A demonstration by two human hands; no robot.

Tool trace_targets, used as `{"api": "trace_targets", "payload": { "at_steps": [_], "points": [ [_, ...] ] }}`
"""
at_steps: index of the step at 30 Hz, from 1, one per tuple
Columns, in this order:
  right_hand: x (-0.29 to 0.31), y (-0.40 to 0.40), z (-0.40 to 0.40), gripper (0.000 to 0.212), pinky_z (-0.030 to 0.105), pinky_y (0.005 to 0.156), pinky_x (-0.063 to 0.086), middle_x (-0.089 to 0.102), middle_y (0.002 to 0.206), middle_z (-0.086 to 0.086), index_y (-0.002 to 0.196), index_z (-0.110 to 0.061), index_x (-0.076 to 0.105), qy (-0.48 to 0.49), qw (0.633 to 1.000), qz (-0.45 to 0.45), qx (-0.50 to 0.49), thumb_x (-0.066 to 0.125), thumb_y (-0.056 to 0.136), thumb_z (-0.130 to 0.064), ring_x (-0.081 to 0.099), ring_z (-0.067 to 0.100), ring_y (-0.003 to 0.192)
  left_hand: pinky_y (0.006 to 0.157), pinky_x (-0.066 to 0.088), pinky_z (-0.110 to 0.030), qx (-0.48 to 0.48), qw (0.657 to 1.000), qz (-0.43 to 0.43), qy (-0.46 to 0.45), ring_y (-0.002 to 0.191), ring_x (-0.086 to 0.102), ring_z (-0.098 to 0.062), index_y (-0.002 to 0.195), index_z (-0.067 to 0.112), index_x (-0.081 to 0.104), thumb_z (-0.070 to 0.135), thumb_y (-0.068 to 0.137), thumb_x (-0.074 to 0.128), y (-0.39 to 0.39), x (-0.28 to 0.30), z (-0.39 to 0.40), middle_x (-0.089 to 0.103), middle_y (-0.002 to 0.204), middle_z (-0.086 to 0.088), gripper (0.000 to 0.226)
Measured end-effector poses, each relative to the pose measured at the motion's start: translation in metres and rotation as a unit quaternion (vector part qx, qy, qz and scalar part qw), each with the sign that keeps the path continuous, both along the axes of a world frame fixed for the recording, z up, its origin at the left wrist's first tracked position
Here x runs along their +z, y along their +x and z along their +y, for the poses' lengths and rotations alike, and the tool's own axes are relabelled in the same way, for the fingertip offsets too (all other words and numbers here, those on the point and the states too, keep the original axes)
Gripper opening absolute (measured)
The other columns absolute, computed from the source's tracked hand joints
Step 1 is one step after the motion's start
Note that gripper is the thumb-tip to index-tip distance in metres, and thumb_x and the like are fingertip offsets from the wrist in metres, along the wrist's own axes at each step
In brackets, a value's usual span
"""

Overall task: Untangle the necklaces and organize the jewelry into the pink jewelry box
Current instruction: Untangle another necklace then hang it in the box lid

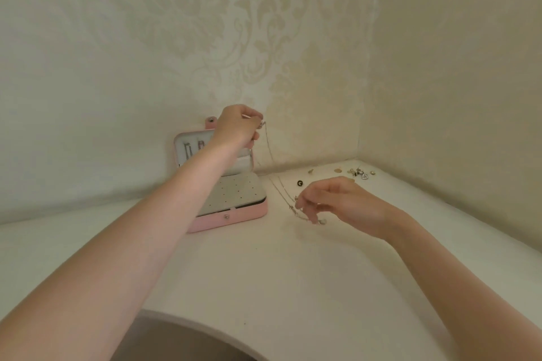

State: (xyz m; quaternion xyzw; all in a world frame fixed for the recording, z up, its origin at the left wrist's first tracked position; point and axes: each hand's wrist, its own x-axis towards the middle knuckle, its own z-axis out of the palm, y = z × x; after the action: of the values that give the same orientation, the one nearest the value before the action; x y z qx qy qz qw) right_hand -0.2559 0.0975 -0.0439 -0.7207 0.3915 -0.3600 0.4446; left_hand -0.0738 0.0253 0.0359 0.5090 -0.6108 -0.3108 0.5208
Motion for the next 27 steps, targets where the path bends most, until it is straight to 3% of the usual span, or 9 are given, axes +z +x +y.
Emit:
{"api": "trace_targets", "payload": {
  "at_steps": [2,4,9,14,16,18,22,25,27],
  "points": [
    [0.001,0.004,0.0,0.031,0.023,0.078,0.043,0.06,0.068,0.004,0.086,-0.008,0.069,0.006,1.0,-0.017,0.005,0.042,0.099,-0.019,0.057,0.013,0.072,0.035,0.034,-0.011,0.001,1.0,-0.002,0.028,0.048,0.046,-0.006,0.09,0.009,0.057,0.001,0.092,0.046,0.012,-0.008,0.001,0.054,0.075,-0.002,0.014],
    [-0.002,0.011,-0.003,0.029,0.023,0.076,0.041,0.064,0.073,-0.001,0.091,-0.009,0.068,-0.014,0.999,0.037,-0.019,0.042,0.099,-0.018,0.057,0.006,0.073,0.036,0.035,-0.011,-0.001,0.999,-0.013,0.038,0.05,0.045,-0.007,0.094,0.006,0.058,0.0,0.092,0.046,0.017,-0.013,0.006,0.052,0.076,-0.002,0.013],
    [-0.007,0.043,-0.004,0.024,0.019,0.079,0.049,0.068,0.109,0.003,0.115,-0.009,0.058,-0.024,0.999,0.042,-0.018,0.053,0.092,-0.003,0.062,0.009,0.095,0.036,0.037,-0.013,-0.035,0.998,-0.019,0.041,0.035,0.05,0.002,0.08,0.014,0.057,0.002,0.092,0.047,0.016,-0.014,0.018,0.056,0.076,-0.003,0.02],
    [0.011,0.083,-0.014,0.045,0.015,0.087,0.045,0.06,0.122,0.003,0.128,-0.01,0.049,-0.057,0.994,0.077,-0.054,0.065,0.087,-0.016,0.056,0.01,0.11,0.04,0.042,-0.012,-0.074,0.997,0.017,0.03,0.037,0.054,0.001,0.082,0.011,0.058,0.001,0.092,0.048,0.012,0.004,0.032,0.058,0.075,-0.004,0.017],
    [0.019,0.09,-0.015,0.033,0.017,0.089,0.046,0.064,0.117,0.003,0.119,-0.009,0.058,-0.022,0.997,0.074,-0.01,0.064,0.088,-0.019,0.059,0.012,0.109,0.041,0.044,-0.012,-0.085,0.994,0.06,0.028,0.039,0.056,-0.001,0.089,0.007,0.058,-0.001,0.093,0.048,0.013,0.014,0.035,0.058,0.076,-0.006,0.014],
    [0.026,0.092,-0.014,0.02,0.02,0.084,0.05,0.071,0.097,0.006,0.099,-0.007,0.065,0.026,0.996,0.069,0.043,0.056,0.093,-0.024,0.066,0.014,0.094,0.043,0.046,-0.012,-0.079,0.994,0.075,0.013,0.041,0.059,-0.002,0.094,0.004,0.058,-0.001,0.094,0.046,0.019,0.021,0.034,0.058,0.079,-0.007,0.013],
    [0.059,0.079,-0.018,0.043,0.027,0.066,0.047,0.053,0.054,-0.002,0.076,-0.009,0.061,0.131,0.989,0.064,0.04,0.042,0.098,-0.04,0.052,0.016,0.053,0.046,0.049,-0.014,-0.008,0.998,0.047,-0.033,0.044,0.061,-0.005,0.096,0.003,0.057,-0.002,0.094,0.045,0.047,0.022,0.023,0.058,0.088,-0.011,0.014],
    [0.088,0.07,-0.02,0.062,0.028,0.06,0.039,0.044,0.05,-0.003,0.081,-0.005,0.062,0.152,0.985,0.054,0.06,0.028,0.097,-0.055,0.039,0.012,0.042,0.054,0.055,-0.019,0.035,0.999,-0.003,-0.007,0.047,0.063,-0.008,0.092,0.006,0.059,0.0,0.093,0.047,0.069,0.007,0.013,0.063,0.093,-0.011,0.013],
    [0.101,0.069,-0.021,0.072,0.028,0.058,0.038,0.046,0.054,-0.001,0.088,-0.002,0.065,0.155,0.983,0.051,0.079,0.021,0.095,-0.059,0.038,0.012,0.04,0.068,0.055,-0.024,0.018,0.994,-0.094,0.043,0.058,0.063,-0.014,0.083,0.009,0.061,0.002,0.09,0.052,0.077,-0.009,0.011,0.063,0.08,-0.008,0.014]
  ]
}}
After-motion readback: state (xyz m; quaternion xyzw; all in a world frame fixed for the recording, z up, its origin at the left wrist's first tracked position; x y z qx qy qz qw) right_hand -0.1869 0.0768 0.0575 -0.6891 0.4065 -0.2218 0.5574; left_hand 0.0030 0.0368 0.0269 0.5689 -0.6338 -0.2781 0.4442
